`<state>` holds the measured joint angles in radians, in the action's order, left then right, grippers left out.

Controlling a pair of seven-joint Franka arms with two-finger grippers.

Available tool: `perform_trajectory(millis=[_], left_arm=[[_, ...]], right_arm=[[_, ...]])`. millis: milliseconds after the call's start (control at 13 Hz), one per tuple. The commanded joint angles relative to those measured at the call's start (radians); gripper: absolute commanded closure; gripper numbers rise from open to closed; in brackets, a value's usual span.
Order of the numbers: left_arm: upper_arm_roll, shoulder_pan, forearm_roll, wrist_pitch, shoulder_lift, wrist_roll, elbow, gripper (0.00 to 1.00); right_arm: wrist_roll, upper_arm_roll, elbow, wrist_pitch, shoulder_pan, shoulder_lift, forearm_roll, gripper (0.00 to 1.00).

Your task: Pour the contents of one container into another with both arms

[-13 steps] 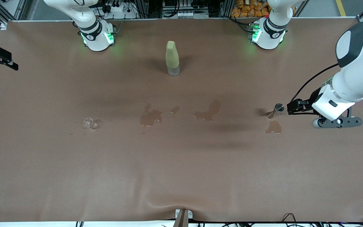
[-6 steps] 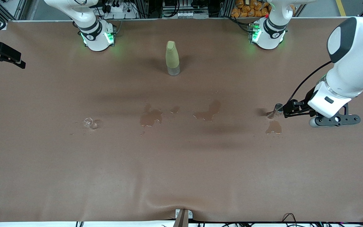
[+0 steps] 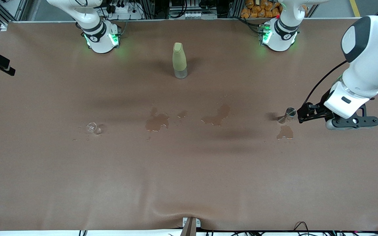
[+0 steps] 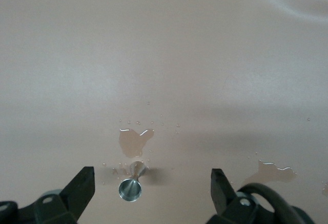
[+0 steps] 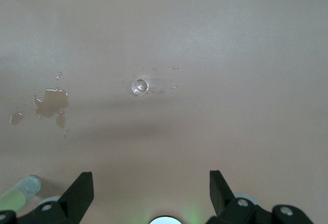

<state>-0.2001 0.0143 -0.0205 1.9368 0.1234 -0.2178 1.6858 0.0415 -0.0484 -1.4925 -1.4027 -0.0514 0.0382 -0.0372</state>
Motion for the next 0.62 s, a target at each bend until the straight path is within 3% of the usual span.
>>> perform_trajectory(millis=[0, 538], left_arm=[[0.005, 0.004, 0.017, 0.013, -0.027, 0.023, 0.020, 0.00], [0.002, 0.003, 0.017, -0.002, -0.005, 0.023, -0.011, 0.00]], right_arm=[[-0.023, 0.038, -0.009, -0.010, -0.015, 0.005, 0.017, 0.00], [-0.069, -0.034, -0.040, -0.042, 0.070, 0.008, 0.017, 0.00]])
